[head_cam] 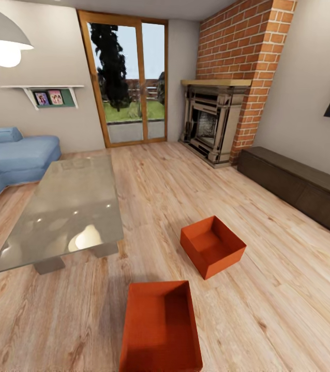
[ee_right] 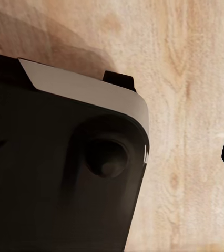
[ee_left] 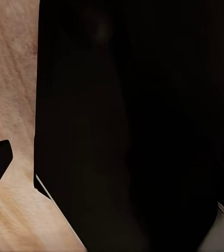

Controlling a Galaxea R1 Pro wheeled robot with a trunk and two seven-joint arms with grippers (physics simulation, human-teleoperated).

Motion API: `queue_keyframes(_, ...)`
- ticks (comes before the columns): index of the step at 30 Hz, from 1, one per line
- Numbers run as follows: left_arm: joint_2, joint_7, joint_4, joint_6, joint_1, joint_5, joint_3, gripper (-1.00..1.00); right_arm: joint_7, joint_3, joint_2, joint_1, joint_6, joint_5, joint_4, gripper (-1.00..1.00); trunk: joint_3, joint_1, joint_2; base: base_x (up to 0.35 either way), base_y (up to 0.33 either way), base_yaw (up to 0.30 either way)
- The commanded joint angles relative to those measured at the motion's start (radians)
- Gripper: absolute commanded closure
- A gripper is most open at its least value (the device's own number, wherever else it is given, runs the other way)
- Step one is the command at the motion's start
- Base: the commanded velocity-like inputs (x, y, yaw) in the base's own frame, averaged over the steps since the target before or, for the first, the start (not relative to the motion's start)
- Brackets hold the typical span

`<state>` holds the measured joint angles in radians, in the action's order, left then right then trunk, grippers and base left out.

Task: Move the two storage containers from the living room to the garage. In the garage, place one container on the floor and stack the other container on top of it (either order is fine).

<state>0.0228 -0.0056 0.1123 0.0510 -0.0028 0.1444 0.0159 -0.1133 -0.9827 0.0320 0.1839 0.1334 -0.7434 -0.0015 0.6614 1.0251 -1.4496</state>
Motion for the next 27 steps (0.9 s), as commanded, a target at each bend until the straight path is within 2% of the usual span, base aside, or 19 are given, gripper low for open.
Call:
queue_keyframes(1,0.0,-0.001,0.0,0.003,0.0,0.007,0.001,-1.0,-0.003,-0.009,0.0,0.0,0.002,-0.008,0.0,-1.0,0.002,0.0,0.0,0.0,0.0,0.0)
queue_keyframes(27,0.0,-0.001,0.0,0.003,0.0,0.007,0.001,-1.0,-0.003,-0.009,0.0,0.0,0.002,-0.007,0.0,-1.0,0.044,0.0,0.0,0.0,0.0,0.0)
